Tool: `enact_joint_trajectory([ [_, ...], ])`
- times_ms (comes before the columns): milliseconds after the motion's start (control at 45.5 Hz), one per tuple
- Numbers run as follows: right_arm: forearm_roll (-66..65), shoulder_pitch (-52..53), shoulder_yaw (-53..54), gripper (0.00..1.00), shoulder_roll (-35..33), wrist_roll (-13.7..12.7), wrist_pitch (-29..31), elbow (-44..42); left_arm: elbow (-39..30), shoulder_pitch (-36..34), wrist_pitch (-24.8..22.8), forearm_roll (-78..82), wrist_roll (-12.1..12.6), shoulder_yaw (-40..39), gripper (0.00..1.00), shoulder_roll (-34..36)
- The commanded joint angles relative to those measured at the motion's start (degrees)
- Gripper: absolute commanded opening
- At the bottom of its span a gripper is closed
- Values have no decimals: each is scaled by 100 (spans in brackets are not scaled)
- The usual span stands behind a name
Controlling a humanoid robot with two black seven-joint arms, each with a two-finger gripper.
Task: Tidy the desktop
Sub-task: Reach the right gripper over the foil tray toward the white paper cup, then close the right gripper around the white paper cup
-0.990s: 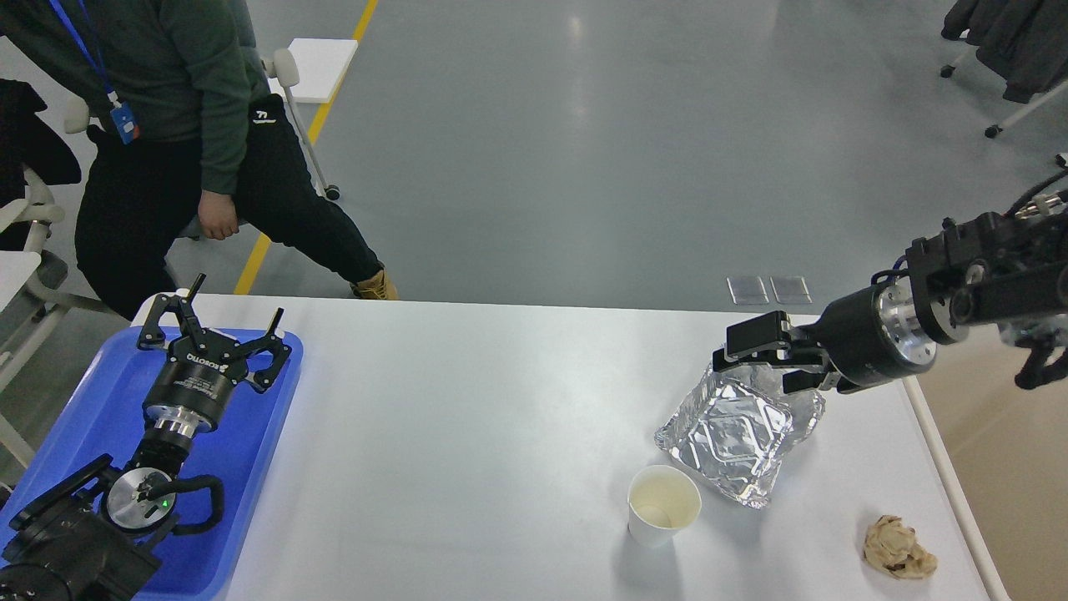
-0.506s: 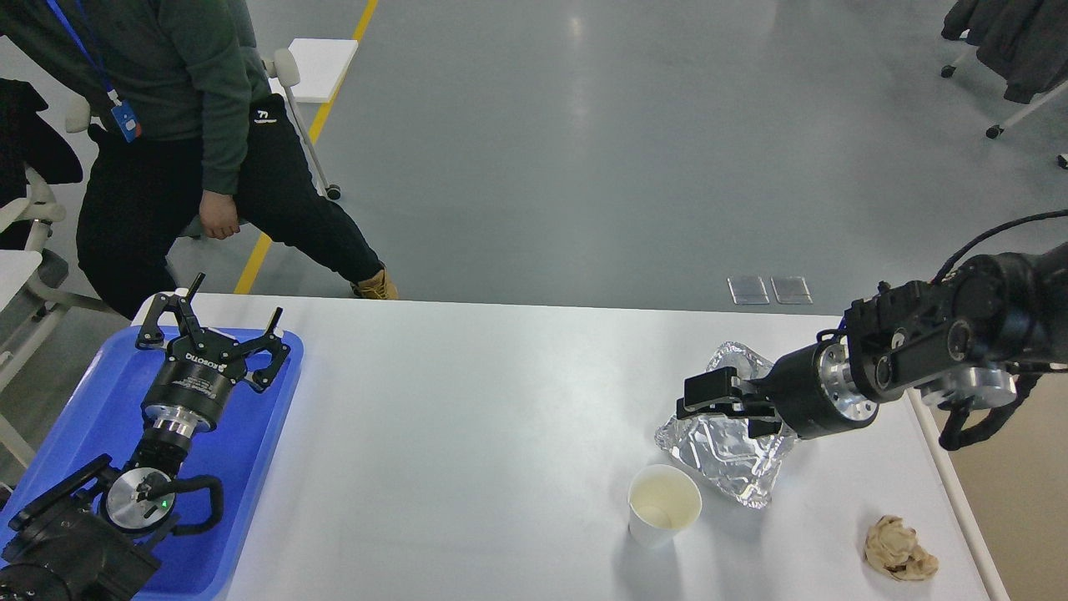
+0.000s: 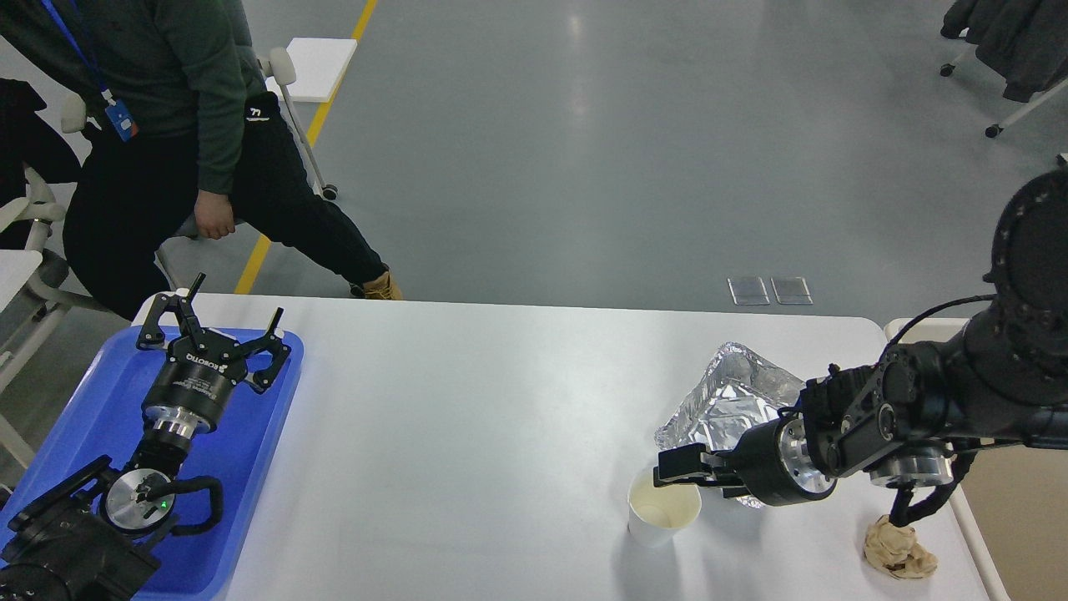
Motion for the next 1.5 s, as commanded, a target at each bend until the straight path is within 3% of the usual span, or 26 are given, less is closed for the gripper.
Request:
enact_joint_trajectory([
  [0,-3,-569,32,100,63,6,-398,-162,-6,0,0,0,0,0,99,0],
  [440,67,-1018,111,98,72,6,-952,-302,-6,0,0,0,0,0,99,0],
  [770,-12,-1070,111,82,151,6,-1181,-302,2,0,0,0,0,0,99,0],
  [858,-21,-1070,76,58,160,6,-1181,-302,-6,0,0,0,0,0,99,0],
  [946,-12,-1070,58,21,160,6,-1172,-302,2,0,0,0,0,0,99,0],
  [1056,23,-1053,58,0,169,6,-1154,-294,-6,0,0,0,0,0,99,0],
  [1474,58,-1000,23,0,125,33,-1189,-293,-6,0,0,0,0,0,99,0],
])
